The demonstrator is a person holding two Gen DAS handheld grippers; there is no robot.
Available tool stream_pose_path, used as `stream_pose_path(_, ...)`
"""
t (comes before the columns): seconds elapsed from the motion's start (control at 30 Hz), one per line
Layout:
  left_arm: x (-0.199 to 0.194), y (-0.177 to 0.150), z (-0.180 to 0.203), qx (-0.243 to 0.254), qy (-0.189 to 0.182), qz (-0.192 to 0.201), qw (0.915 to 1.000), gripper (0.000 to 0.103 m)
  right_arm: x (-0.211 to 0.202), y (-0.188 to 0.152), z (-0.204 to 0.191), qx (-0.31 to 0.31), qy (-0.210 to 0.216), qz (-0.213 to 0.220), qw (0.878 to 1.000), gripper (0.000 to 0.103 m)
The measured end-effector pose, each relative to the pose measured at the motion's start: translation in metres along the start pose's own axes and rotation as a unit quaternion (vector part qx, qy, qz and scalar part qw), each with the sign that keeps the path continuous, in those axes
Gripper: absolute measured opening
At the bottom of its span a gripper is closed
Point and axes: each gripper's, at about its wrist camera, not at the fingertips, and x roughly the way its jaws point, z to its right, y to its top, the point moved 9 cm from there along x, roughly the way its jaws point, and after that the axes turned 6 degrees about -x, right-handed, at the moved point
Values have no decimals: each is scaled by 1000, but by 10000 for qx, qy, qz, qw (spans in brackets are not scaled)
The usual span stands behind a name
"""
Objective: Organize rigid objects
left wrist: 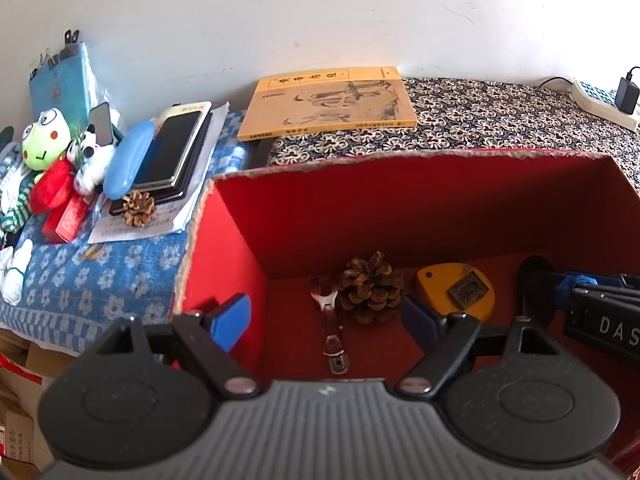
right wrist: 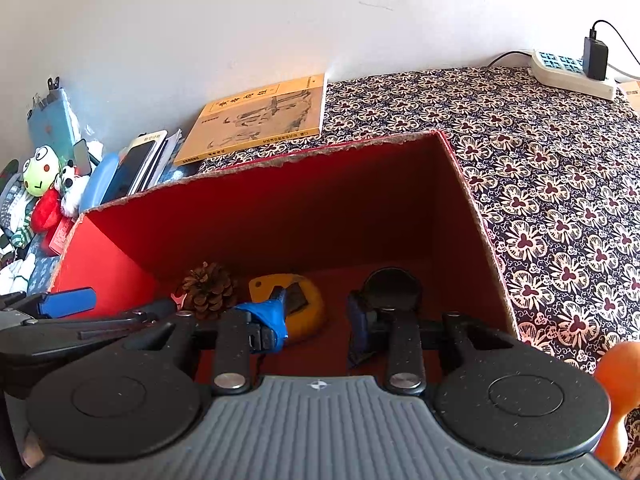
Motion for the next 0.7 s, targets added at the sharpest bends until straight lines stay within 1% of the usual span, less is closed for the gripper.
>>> stream_pose_path(0.7,0,1,1,-5,33,42,10000,83,2,0,0,-8,-11,-22,10000,17)
